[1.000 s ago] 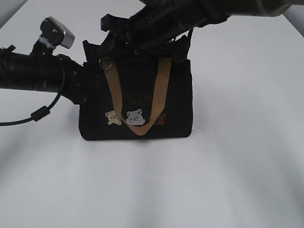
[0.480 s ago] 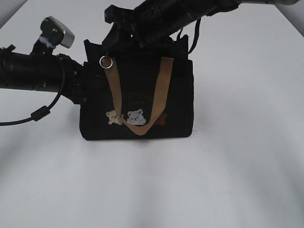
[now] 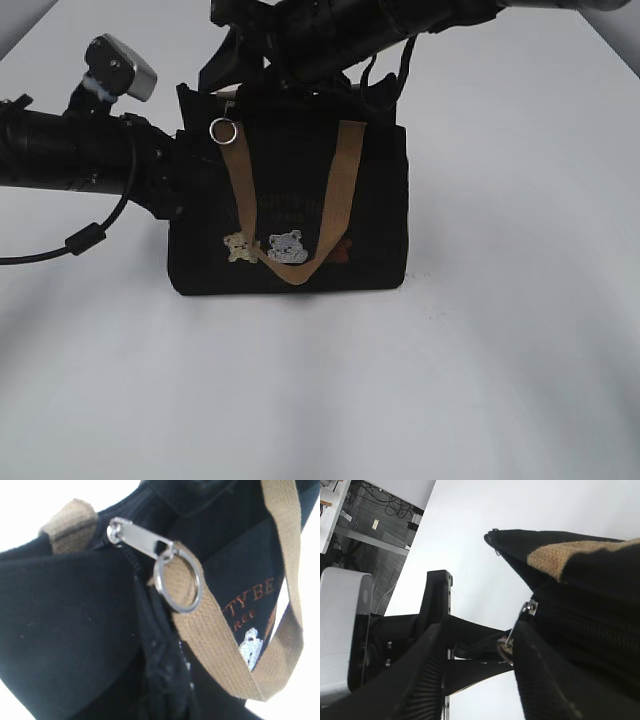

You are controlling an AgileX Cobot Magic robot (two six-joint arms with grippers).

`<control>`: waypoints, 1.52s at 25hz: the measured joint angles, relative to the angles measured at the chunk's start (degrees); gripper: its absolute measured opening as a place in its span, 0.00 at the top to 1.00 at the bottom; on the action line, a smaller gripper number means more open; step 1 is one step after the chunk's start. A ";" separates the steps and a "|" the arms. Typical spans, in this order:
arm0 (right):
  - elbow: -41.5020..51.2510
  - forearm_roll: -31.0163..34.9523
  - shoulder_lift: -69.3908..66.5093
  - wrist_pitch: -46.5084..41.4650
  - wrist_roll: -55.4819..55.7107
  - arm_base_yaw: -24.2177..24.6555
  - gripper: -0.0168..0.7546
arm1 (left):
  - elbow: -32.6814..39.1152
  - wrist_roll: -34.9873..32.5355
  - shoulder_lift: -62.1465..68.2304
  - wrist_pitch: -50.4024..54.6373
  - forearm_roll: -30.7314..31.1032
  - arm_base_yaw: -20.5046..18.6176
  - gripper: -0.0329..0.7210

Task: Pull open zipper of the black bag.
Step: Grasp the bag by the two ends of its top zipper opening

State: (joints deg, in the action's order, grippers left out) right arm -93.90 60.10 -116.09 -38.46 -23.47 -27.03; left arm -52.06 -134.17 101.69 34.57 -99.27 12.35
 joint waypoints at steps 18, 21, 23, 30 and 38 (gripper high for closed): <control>-0.05 0.69 -3.44 4.22 -0.19 -0.74 0.61 | 0.00 0.00 0.07 -0.38 0.00 0.00 0.87; -0.23 0.77 -3.98 5.30 -0.19 -1.29 0.63 | 0.00 0.00 0.07 -0.67 0.00 0.00 0.87; -0.32 0.55 -4.31 6.35 -0.19 -1.72 0.70 | 0.00 0.00 0.07 -0.83 0.00 0.00 0.87; -0.32 -2.79 -4.17 7.18 0.23 -1.05 0.98 | 0.00 0.00 0.07 -0.78 0.00 0.00 0.87; -0.32 -14.87 1.40 -7.96 1.21 8.32 0.98 | 0.00 0.00 0.07 0.41 0.05 0.11 0.87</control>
State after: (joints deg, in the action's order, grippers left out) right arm -94.22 45.23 -114.69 -46.42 -22.26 -18.71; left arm -52.06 -134.17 101.75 34.98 -99.22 12.46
